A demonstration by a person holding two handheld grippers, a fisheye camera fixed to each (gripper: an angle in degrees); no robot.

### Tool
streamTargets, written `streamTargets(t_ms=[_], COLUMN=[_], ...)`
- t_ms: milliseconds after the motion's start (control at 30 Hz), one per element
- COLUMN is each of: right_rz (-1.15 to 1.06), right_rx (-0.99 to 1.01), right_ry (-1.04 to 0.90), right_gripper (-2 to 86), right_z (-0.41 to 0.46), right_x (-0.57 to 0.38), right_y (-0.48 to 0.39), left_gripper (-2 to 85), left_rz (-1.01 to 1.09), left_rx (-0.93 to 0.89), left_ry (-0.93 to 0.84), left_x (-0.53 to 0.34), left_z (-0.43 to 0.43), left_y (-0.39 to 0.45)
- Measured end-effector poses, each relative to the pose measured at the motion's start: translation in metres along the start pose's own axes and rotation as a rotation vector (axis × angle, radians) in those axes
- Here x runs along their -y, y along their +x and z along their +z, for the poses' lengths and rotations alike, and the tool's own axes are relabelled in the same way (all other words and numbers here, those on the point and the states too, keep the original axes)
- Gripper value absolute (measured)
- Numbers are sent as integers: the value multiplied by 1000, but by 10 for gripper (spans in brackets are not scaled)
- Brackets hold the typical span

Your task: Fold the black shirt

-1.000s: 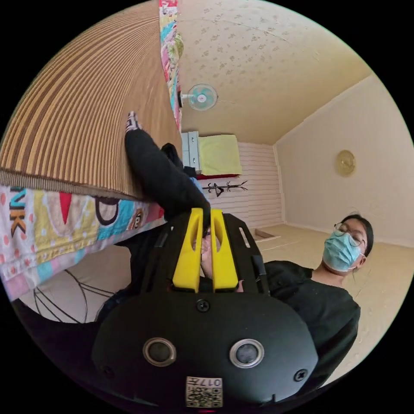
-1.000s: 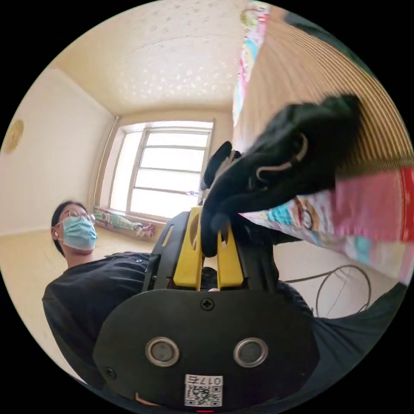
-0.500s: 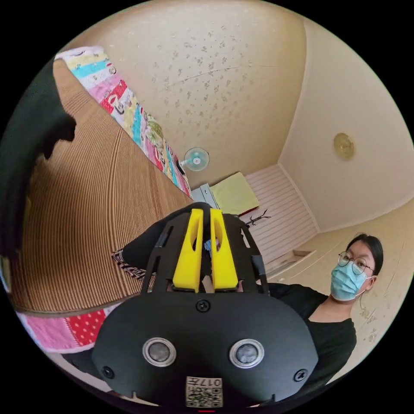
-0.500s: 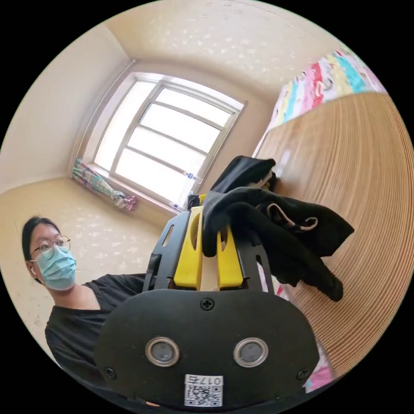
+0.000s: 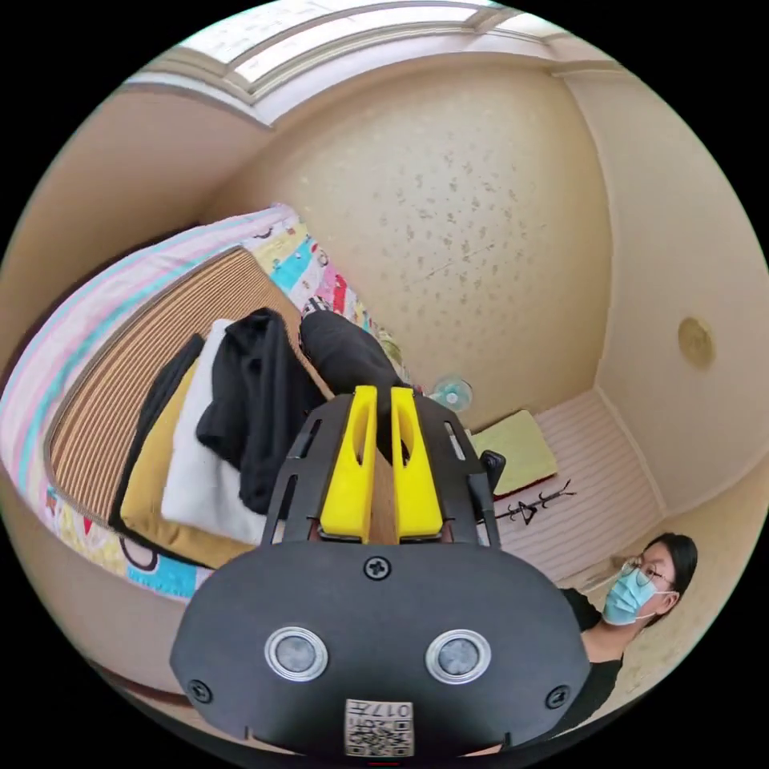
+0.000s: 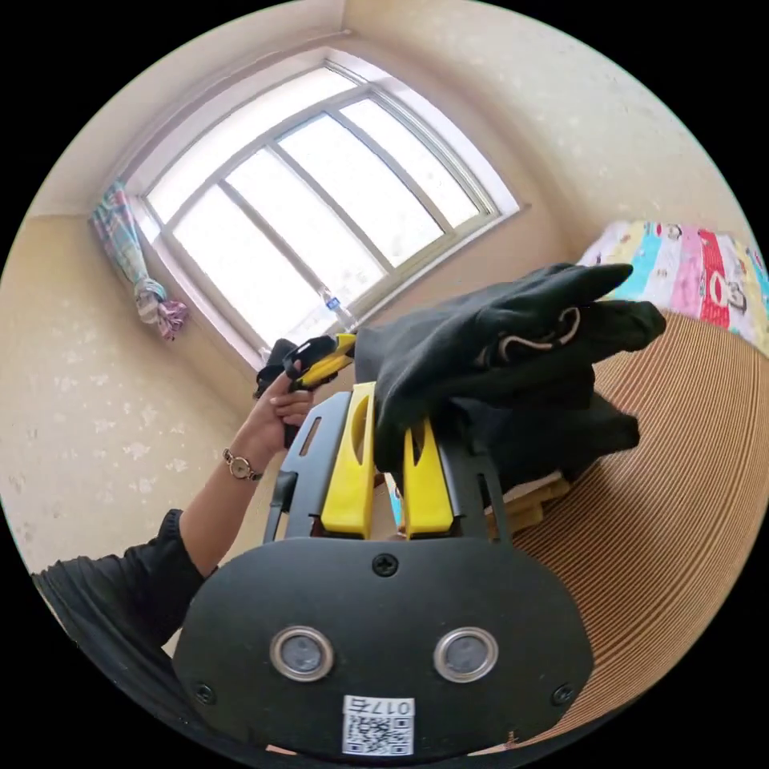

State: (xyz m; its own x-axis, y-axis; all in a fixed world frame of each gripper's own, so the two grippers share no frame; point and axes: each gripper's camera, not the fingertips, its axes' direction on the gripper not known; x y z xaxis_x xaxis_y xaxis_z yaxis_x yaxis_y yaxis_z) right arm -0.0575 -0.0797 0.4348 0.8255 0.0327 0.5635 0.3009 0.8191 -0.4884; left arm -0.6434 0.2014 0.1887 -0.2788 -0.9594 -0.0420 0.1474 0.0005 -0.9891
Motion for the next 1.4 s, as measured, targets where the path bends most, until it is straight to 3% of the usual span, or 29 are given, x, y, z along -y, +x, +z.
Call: streamTargets(t_ms=[100,233,367,433,533,633,700,833,933,1000,1133,1233,1300,1400], right_rz=[73,-30,-141,-96,21,91,190,291,362,562,761,901,982,1029], right_rx=[89,211,187,139,124,-33,-220,-473,-806,-1066,-1258,-1330,-1330,-1367], right_ry=[-171,-286,-404,-408,-291,-119,42,334,470,523,610,602,547,455], right_gripper=[50,48,29,22,11,7,6,7,13,24,49,72,86,91], right_z=[62,74,23,-18,-107,-207,-286,-398,-473,-523,-574,-595,-603,-604], right_x=[-39,-85,-141,-164,-193,-217,-236,-266,-291,-316,-359,-386,-393,-386], right_y=[8,-10,-15,-3,17,24,23,-6,-32,-39,-48,-42,-29,-11], left_gripper=[33,2,-8,-9,-10,-10,-10,-10,-9,-8,-8,-8,-9,-10], left_rz=[-101,-115,-43,6,12,66,226,481,742,897,951,851,750,768], left_rx=[51,23,199,289,376,479,596,647,734,812,763,583,371,305], left_ry=[44,172,247,265,123,-71,-189,-309,-389,-454,-492,-532,-590,-641], left_x=[-42,-101,-184,-224,-277,-321,-349,-373,-388,-402,-421,-431,-438,-453], left_z=[-20,-42,-42,-26,39,130,201,287,342,380,412,426,436,447], left_y=[-50,-73,-50,-31,-13,14,56,122,173,198,213,210,200,201])
